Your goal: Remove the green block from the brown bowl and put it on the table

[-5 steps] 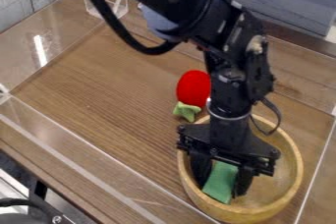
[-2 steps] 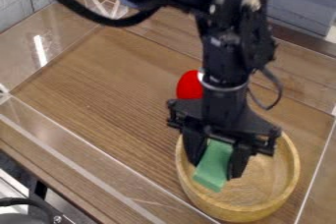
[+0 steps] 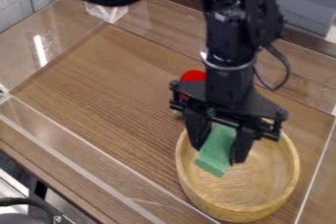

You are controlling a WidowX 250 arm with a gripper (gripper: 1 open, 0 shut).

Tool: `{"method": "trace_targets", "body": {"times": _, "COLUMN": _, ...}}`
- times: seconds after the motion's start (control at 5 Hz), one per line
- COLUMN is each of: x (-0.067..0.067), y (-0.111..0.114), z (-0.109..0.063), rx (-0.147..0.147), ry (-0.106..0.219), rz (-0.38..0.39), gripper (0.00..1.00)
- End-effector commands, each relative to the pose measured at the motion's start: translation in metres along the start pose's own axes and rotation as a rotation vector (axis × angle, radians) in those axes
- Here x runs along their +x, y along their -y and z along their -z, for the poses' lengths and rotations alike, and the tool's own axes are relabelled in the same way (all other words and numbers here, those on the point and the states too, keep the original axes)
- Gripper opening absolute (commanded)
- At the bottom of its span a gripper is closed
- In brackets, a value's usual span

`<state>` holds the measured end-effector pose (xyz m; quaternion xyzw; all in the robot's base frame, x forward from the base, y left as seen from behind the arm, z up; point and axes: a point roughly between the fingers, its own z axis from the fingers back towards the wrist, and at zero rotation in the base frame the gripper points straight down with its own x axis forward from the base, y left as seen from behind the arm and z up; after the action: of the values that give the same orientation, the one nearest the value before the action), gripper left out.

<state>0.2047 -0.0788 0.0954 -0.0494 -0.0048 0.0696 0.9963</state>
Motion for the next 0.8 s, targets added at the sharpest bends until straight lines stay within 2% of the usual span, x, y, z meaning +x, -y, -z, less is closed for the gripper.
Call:
{"method": "trace_targets", "body": {"times": 0.0, "x": 0.011, "y": -0.007, "z": -0.019, "rx": -0.021, "ry": 0.065, "rz": -0.004, "gripper": 0.0}}
{"method": "trace_targets", "body": {"times": 0.2, "x": 0.025, "y": -0.03, "z": -0.038, "rx": -0.018, "ry": 0.089, "rz": -0.06, "gripper": 0.0}}
{"method": "trace_targets", "body": {"times": 0.4, "x": 0.041, "y": -0.072, "z": -0.055, "rx": -0.002, "ry": 0.127, "rz": -0.102, "gripper": 0.0}}
{"method": "trace_targets", "body": {"times": 0.6, "x": 0.044, "y": -0.101, "z": -0.057, "rx": 0.013, "ry": 0.147, "rz": -0.117, "gripper": 0.0}}
